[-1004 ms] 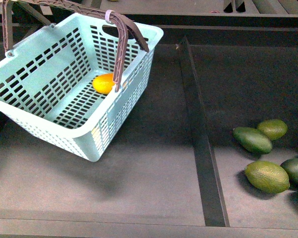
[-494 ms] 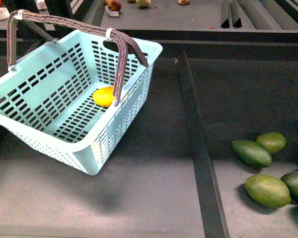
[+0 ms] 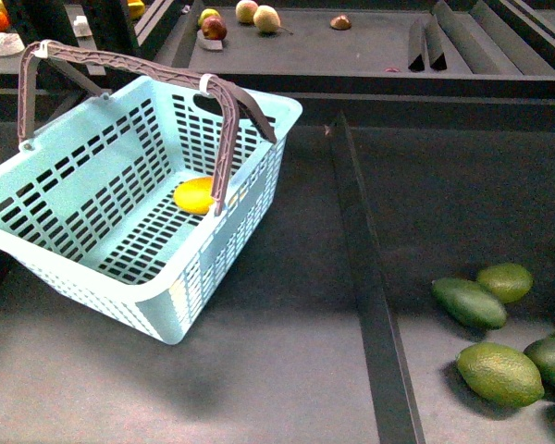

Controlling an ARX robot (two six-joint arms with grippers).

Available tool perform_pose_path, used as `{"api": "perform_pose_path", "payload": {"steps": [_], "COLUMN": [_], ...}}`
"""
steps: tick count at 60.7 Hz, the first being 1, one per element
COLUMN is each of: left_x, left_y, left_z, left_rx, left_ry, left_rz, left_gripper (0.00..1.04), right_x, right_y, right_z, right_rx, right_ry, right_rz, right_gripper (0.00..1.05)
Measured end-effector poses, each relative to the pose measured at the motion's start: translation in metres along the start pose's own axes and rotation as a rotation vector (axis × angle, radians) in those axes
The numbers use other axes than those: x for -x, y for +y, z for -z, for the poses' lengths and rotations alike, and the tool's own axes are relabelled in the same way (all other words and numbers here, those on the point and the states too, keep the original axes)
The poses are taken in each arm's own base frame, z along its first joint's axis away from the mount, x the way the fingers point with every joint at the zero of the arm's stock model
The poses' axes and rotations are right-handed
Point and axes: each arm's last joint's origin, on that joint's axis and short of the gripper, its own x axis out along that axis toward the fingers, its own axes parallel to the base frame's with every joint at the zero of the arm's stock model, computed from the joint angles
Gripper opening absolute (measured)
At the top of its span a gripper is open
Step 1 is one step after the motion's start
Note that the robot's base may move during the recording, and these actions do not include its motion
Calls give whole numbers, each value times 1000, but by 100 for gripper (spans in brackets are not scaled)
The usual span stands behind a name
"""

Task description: Pick lemon and mango into basket

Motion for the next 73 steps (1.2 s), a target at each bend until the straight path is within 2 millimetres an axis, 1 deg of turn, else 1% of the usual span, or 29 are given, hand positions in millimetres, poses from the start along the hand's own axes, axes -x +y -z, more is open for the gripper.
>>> {"api": "perform_pose_path", "payload": {"steps": [10,36,50,69,73], "left_x": [13,34,42,49,55], "left_y": [0,0,0,0,0], "left_z": [-1,-8,-8,-8,-3], "left_rx": [0,0,0,0,0], "left_ry": [-5,-28,-31,-31,4], "left_rz": [0,0,0,0,0], "left_gripper": [3,3,3,3,3], "right_x": [0,0,0,0,0], "right_y": [0,0,0,0,0], "right_z": [0,0,0,0,0], "right_rx": [0,0,0,0,0], "right_ry": [0,0,0,0,0], "right_rz": [0,0,0,0,0], "right_gripper": [96,96,96,96,96]}}
